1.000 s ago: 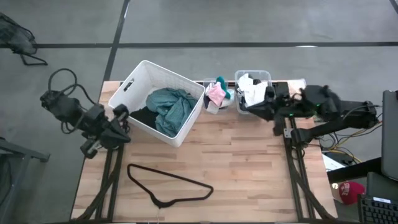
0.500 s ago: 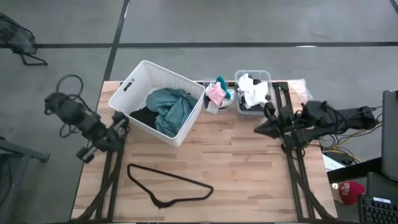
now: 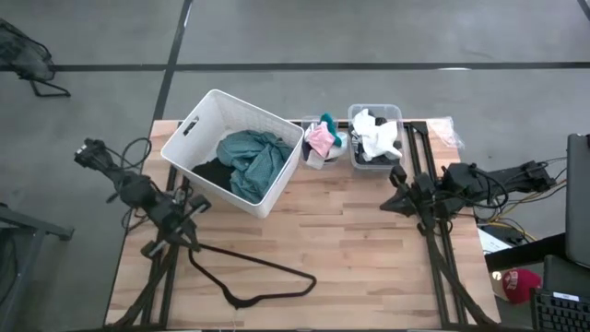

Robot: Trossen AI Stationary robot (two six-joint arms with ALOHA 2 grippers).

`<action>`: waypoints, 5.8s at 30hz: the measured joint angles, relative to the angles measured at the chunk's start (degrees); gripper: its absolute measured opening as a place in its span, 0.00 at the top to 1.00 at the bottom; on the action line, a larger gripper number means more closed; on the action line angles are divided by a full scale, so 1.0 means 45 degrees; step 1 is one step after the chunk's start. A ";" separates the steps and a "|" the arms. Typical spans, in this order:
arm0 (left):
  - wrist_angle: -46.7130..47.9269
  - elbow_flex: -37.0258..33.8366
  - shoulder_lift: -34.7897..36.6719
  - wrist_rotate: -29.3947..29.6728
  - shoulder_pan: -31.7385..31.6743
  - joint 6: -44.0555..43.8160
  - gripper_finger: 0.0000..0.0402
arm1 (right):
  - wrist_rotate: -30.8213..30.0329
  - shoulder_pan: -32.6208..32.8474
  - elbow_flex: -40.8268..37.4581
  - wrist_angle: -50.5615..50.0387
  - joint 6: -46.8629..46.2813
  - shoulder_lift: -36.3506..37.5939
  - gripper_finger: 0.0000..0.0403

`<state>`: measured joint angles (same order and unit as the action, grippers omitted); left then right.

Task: Pick & Place Cloths
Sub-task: Return to Home Position

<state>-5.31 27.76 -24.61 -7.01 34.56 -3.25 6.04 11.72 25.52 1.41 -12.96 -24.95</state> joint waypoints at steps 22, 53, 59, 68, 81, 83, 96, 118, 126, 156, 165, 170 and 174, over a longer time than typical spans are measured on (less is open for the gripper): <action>-0.0733 -0.4105 0.4068 -0.0355 0.0118 -0.0560 0.97 | -0.0334 0.0005 -0.4192 0.0001 0.0421 0.5378 0.98; -0.0595 -0.6070 0.5413 -0.0960 0.0118 -0.0669 0.97 | -0.0347 0.0006 -0.5563 0.0729 -0.0750 0.5425 0.98; -0.0595 -0.6074 0.5413 -0.0955 0.0118 -0.0667 0.97 | -0.0348 0.0007 -0.5563 0.0729 -0.0751 0.5425 0.98; -0.0596 -0.6084 0.5413 -0.0955 0.0118 -0.0670 0.97 | -0.0349 0.0007 -0.5563 0.0730 -0.0751 0.5420 0.98; -0.0601 -0.6092 0.5413 -0.0950 0.0118 -0.0670 0.97 | -0.0349 0.0006 -0.5558 0.0734 -0.0751 0.5415 0.98; -0.0601 -0.6094 0.5413 -0.0950 0.0118 -0.0670 0.97 | -0.0349 0.0006 -0.5558 0.0734 -0.0751 0.5415 0.98; -0.0601 -0.6094 0.5413 -0.0950 0.0118 -0.0670 0.97 | -0.0349 0.0008 -0.5558 0.0734 -0.0751 0.5415 0.98; -0.0603 -0.6099 0.5416 -0.0950 0.0118 -0.0670 0.97 | -0.0349 0.0006 -0.5558 0.0738 -0.0751 0.5415 0.98; -0.0602 -0.6099 0.5413 -0.0950 0.0118 -0.0670 0.97 | -0.0349 0.0010 -0.5558 0.0738 -0.0751 0.5415 0.98; -0.0602 -0.6099 0.5416 -0.0947 0.0119 -0.0670 0.97 | -0.0349 0.0008 -0.5558 0.0736 -0.0750 0.5419 0.98; -0.0605 -0.6099 0.5418 -0.0950 0.0118 -0.0670 0.97 | -0.0351 0.0010 -0.5558 0.0735 -0.0751 0.5418 0.98; -0.0603 -0.6099 0.5415 -0.0950 0.0118 -0.0670 0.97 | -0.0350 0.0009 -0.5558 0.0737 -0.0751 0.5415 0.98; -0.0605 -0.6099 0.5418 -0.0950 0.0118 -0.0670 0.97 | -0.0353 0.0010 -0.5558 0.0734 -0.0751 0.5420 0.98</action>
